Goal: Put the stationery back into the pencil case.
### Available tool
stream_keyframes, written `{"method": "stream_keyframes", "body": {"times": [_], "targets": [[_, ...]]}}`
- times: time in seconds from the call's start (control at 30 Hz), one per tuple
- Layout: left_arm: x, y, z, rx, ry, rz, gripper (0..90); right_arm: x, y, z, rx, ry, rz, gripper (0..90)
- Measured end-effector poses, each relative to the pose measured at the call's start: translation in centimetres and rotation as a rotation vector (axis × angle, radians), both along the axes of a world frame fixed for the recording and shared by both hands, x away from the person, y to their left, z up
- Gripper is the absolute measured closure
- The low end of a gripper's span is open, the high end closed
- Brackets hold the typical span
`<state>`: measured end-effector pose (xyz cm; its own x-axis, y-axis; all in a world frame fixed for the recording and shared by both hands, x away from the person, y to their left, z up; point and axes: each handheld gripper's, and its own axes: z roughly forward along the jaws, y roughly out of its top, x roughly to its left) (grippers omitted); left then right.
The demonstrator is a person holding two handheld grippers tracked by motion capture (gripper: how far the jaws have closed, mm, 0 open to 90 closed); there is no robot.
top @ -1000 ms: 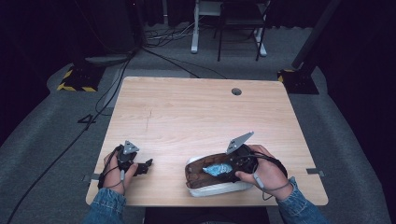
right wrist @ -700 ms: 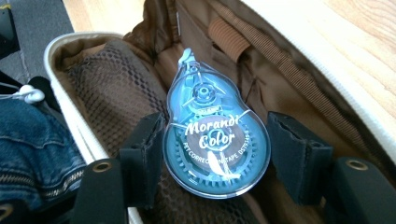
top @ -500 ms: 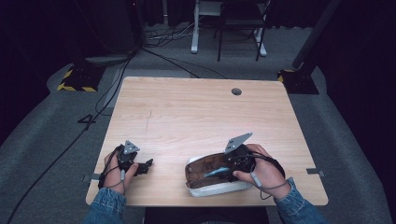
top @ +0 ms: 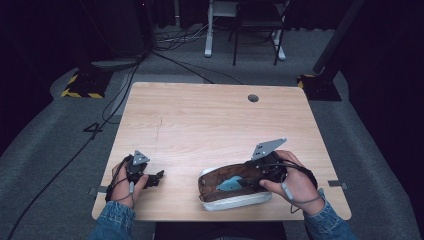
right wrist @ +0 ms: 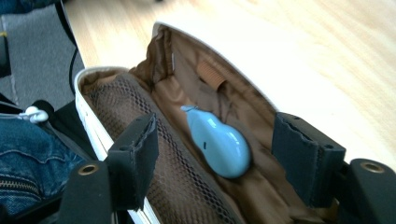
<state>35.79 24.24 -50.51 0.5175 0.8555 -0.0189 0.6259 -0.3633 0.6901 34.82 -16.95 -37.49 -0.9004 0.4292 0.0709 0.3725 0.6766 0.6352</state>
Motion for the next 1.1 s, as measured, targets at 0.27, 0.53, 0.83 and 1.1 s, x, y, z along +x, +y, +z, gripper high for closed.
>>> {"method": "stream_keyframes", "body": {"times": [0.27,0.53,0.83,1.1], "targets": [[0.1,0.0,0.0,0.002,0.003,-0.004,11.9,0.8,-2.3,1.1,0.05,-0.07,-0.083,26.3],[0.0,-0.1,0.0,-0.002,0.006,0.002,11.6,2.5,-4.8,0.8,0.074,-0.111,-0.184,22.3],[0.0,-0.1,0.0,-0.002,0.006,0.002,11.6,4.4,-7.4,-0.1,0.085,-0.126,-0.29,19.8],[0.0,-0.1,0.0,-0.002,0.006,0.002,11.6,6.0,-9.3,-1.6,0.084,-0.118,-0.35,20.2]]}}
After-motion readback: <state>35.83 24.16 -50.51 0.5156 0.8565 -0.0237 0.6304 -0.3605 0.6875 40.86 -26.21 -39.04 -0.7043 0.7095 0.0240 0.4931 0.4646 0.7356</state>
